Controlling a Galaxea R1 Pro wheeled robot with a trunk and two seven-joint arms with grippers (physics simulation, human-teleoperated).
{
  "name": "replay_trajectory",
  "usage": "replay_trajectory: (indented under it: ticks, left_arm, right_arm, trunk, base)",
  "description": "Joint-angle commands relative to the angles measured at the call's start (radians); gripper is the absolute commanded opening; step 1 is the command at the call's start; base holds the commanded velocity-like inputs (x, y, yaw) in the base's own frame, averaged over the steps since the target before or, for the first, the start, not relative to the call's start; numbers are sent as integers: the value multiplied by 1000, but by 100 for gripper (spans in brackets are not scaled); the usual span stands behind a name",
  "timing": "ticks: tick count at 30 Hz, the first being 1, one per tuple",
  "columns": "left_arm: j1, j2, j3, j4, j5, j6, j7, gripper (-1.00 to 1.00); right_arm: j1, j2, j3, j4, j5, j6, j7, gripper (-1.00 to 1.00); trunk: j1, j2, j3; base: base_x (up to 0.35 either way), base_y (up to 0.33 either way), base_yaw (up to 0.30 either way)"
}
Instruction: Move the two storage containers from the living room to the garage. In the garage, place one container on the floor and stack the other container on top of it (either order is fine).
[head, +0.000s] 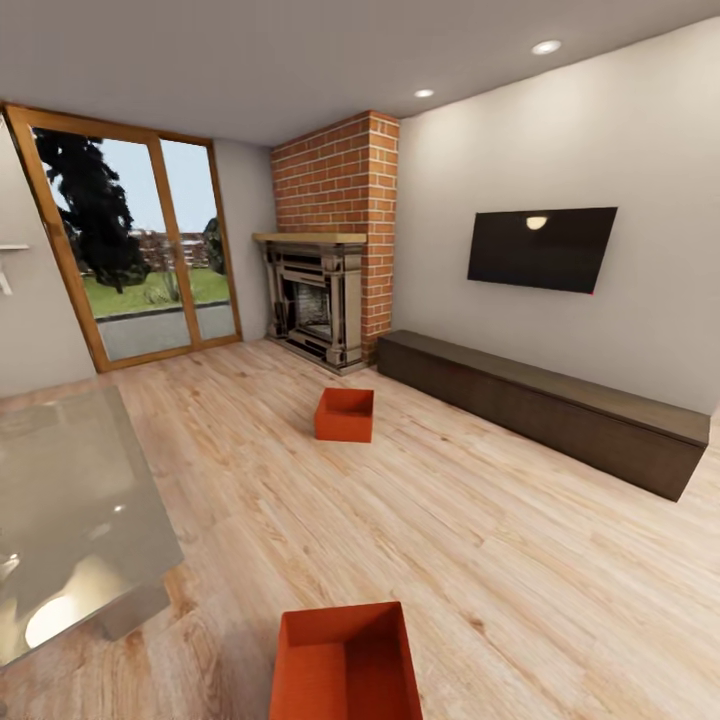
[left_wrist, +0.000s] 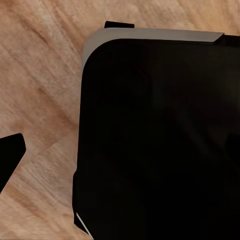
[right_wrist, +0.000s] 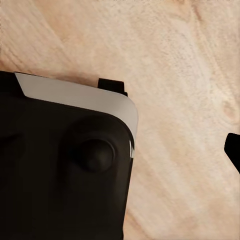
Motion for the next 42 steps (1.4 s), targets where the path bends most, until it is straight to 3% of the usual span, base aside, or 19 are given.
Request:
replay_trajectory:
  ticks: [1,13,42]
  left_arm:
    - [1,0,2,-2,8,-1,1,100]
    - [1,0,2,-1,8,-1,1,100]
    - [1,1,1,1,8,-1,1,100]
  right_arm:
    - [-1,1,9,3,-8,-5,0,100]
    - [-1,0,9,3,-8,-5,0,100]
    - [-1,-3,7,3,-9,-7,0,100]
  trunk:
    - [0,0,-1]
    - [0,0,-9]
    - [0,0,-9]
  base:
    - [0,-3,126]
    - [0,0,179]
    - [0,0,5]
